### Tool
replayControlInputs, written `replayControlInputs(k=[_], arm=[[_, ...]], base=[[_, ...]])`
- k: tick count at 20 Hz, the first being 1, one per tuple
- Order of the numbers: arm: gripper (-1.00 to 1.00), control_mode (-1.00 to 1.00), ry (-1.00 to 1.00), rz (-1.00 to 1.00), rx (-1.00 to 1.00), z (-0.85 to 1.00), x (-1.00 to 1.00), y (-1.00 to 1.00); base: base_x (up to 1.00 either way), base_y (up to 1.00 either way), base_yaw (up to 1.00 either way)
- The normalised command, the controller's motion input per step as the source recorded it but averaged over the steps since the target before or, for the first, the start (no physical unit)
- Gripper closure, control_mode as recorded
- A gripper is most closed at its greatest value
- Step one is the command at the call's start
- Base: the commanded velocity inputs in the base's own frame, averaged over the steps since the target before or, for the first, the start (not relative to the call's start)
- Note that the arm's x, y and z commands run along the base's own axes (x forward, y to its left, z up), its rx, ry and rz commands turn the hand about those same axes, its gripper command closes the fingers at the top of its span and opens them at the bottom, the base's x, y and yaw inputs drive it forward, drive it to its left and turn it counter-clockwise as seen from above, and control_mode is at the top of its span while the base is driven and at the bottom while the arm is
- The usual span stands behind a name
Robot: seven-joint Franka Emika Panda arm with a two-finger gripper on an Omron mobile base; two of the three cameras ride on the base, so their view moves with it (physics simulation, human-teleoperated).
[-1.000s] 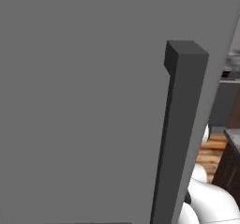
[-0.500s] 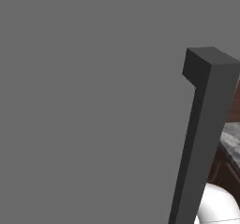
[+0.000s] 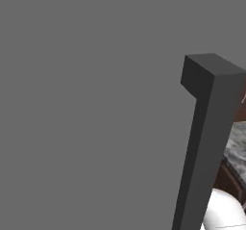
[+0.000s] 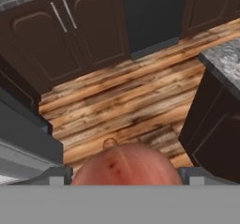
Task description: Pick onion from the fridge and place it on the plate on the counter.
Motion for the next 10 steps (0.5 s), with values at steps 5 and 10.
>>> replayControlInputs(k=[5, 10], arm=[[1.0, 1.0, 0.0, 0.0, 0.0, 0.0, 0.0, 0.0], [1.0, 1.0, 0.0, 0.0, 0.0, 0.0, 0.0, 0.0]], base=[[0.27, -0.36, -0.12], [0.49, -0.24, -0.09]])
